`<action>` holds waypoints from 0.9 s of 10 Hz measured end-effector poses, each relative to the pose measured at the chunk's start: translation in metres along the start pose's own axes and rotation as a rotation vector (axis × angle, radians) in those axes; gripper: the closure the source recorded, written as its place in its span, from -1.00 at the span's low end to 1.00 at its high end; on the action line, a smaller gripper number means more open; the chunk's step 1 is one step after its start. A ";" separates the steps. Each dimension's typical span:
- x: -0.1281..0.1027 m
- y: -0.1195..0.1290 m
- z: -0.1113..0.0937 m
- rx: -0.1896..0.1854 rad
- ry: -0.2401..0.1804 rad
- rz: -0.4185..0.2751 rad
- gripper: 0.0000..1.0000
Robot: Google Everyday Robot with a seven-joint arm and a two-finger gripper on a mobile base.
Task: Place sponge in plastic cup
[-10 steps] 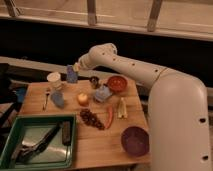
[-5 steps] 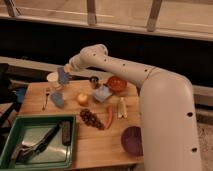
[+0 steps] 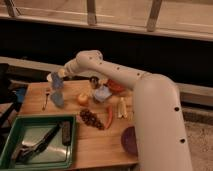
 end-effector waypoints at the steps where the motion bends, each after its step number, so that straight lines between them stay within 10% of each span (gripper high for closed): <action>1: 0.004 0.006 0.005 -0.020 0.004 0.003 1.00; 9: 0.023 0.024 0.026 -0.072 0.047 0.017 1.00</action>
